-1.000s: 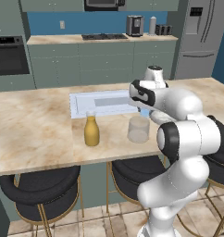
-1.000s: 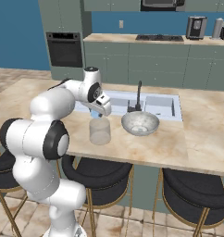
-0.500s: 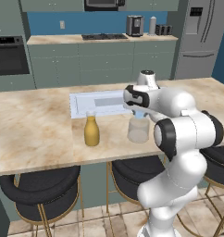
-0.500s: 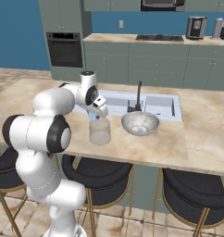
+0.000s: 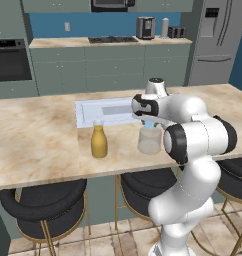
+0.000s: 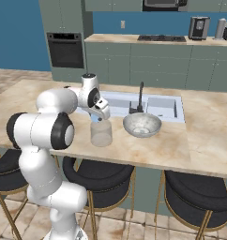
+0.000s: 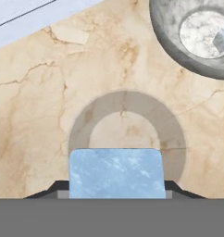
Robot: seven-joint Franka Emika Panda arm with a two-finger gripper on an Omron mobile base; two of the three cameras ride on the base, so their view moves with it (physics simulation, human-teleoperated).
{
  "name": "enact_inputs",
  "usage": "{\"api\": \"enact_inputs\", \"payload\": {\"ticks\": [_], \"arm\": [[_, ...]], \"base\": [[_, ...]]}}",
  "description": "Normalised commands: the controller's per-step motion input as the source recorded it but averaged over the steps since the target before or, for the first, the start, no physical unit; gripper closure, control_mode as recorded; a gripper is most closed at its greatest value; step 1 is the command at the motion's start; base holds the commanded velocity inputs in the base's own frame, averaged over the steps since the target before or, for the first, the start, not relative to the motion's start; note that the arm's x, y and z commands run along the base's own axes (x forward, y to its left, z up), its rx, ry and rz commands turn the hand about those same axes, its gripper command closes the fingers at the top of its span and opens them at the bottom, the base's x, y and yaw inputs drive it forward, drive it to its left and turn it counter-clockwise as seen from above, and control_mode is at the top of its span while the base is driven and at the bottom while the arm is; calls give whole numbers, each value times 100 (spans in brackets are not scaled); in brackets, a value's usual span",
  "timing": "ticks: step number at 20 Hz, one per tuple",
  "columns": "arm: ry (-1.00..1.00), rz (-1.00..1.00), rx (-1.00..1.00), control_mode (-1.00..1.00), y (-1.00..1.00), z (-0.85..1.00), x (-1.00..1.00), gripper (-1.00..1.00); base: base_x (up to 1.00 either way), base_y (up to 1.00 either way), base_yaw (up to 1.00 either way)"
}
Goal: There are two ice cubes in the ice bowl. Place both ice cubes in the glass cup.
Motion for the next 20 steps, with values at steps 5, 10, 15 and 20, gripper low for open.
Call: {"api": "enact_inputs", "payload": {"ticks": [5,10,15,20], "arm": [[0,0,0,-100,-4,-23,0,100],[0,0,2,-100,-16,-15,0,100],[0,0,2,-100,-8,-8,0,100],[0,0,0,-100,0,-3,6,100]], "base": [[0,0,0],[0,0,0],[0,0,0],[0,0,0]]}}
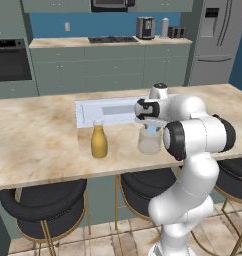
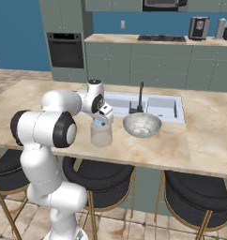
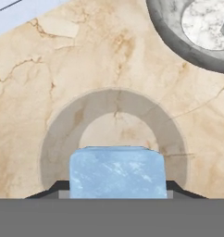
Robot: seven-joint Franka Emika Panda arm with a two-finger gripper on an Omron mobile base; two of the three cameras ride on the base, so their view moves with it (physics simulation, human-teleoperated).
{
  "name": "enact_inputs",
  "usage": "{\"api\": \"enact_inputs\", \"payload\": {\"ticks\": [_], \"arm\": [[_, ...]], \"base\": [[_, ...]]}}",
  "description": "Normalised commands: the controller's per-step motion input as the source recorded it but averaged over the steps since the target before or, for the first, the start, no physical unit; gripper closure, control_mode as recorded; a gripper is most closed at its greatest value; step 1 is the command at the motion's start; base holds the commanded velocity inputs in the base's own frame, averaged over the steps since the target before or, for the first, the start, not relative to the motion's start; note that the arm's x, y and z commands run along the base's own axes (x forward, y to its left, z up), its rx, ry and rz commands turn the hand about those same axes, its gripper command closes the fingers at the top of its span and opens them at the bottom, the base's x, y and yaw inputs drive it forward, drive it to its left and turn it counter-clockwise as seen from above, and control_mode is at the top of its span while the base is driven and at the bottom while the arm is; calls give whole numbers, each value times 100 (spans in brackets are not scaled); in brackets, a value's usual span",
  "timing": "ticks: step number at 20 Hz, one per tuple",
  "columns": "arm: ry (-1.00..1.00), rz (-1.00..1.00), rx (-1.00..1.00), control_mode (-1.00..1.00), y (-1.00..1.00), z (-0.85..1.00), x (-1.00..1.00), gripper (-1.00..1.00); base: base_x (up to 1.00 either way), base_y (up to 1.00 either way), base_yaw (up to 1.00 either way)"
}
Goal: There are two ice cubes in the ice bowl. Place both ice cubes in the glass cup.
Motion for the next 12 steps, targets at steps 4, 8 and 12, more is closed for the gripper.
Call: {"api": "enact_inputs", "payload": {"ticks": [4,8,12], "arm": [[0,0,0,-100,0,-1,12,100],[0,0,0,-100,0,-1,7,100],[0,0,0,-100,0,-6,12,100]], "base": [[0,0,0],[0,0,0],[0,0,0]]}}
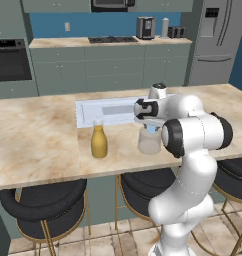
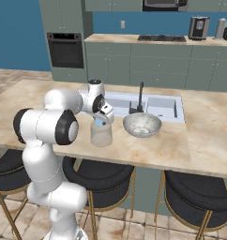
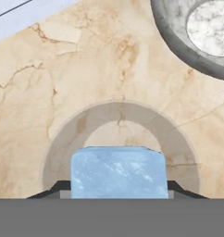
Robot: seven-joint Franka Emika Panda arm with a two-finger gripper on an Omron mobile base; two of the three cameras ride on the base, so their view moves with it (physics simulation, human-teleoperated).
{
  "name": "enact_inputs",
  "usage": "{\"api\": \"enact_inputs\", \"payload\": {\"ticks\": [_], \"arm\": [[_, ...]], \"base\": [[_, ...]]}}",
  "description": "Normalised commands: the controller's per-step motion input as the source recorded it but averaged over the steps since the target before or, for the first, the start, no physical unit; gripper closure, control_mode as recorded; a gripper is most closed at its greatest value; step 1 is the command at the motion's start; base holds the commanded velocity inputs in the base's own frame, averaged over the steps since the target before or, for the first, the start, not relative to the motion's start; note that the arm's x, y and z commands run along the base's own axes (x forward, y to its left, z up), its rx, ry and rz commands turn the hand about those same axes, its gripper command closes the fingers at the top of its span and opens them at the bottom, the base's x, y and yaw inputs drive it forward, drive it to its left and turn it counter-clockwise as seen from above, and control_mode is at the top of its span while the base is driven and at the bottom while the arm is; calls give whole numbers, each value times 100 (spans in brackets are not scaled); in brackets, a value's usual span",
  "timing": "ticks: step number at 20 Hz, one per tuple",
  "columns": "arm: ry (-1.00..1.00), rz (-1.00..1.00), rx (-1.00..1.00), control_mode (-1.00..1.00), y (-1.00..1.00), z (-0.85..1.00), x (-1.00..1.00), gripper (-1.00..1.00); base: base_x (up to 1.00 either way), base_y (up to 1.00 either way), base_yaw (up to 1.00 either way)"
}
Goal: There are two ice cubes in the ice bowl. Place both ice cubes in the glass cup.
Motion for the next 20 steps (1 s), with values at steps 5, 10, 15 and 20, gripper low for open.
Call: {"api": "enact_inputs", "payload": {"ticks": [5,10,15,20], "arm": [[0,0,0,-100,0,-11,8,100],[0,0,0,-100,0,-18,0,100],[0,0,0,-100,0,-3,3,100],[0,0,0,-100,-2,5,12,-100]], "base": [[0,0,0],[0,0,0],[0,0,0],[0,0,0]]}}
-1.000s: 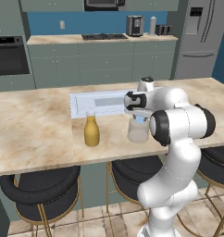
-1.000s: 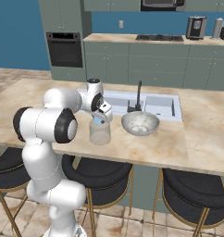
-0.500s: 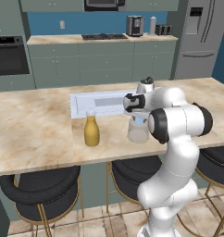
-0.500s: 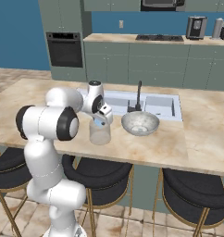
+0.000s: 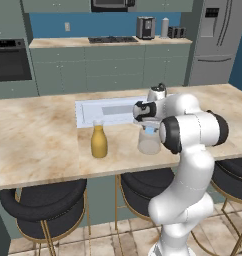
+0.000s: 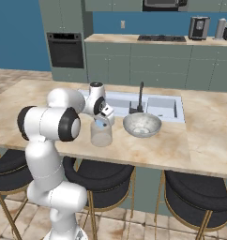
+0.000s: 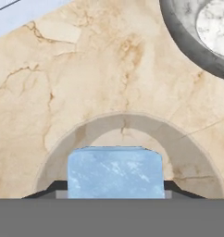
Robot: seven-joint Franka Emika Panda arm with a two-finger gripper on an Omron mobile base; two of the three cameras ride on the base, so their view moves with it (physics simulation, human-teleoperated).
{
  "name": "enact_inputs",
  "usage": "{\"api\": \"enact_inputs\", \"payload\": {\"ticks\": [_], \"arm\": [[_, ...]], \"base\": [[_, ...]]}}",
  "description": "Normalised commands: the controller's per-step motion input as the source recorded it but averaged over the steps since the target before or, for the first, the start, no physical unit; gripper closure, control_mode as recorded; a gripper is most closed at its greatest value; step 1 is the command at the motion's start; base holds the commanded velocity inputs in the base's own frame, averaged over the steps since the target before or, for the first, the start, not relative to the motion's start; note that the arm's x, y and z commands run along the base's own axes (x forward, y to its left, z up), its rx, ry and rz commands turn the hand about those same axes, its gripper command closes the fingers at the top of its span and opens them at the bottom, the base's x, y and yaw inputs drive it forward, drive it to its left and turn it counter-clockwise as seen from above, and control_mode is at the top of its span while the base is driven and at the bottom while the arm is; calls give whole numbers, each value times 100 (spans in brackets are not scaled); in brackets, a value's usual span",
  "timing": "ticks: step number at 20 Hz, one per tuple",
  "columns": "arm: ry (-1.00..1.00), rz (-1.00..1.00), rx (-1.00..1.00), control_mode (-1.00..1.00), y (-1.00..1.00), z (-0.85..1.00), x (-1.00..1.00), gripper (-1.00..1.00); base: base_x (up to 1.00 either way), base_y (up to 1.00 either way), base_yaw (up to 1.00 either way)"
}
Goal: There are two ice cubes in the ice bowl. Place both ice cubes in the glass cup.
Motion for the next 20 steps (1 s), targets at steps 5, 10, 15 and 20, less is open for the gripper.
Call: {"api": "enact_inputs", "payload": {"ticks": [5,10,15,20], "arm": [[-1,0,0,-100,-9,10,6,-100],[-5,1,0,-100,-22,21,0,-100],[-6,10,0,-100,-68,11,-32,-100],[-2,15,0,-100,-91,0,-30,-100]], "base": [[0,0,0],[0,0,0],[0,0,0],[0,0,0]]}}
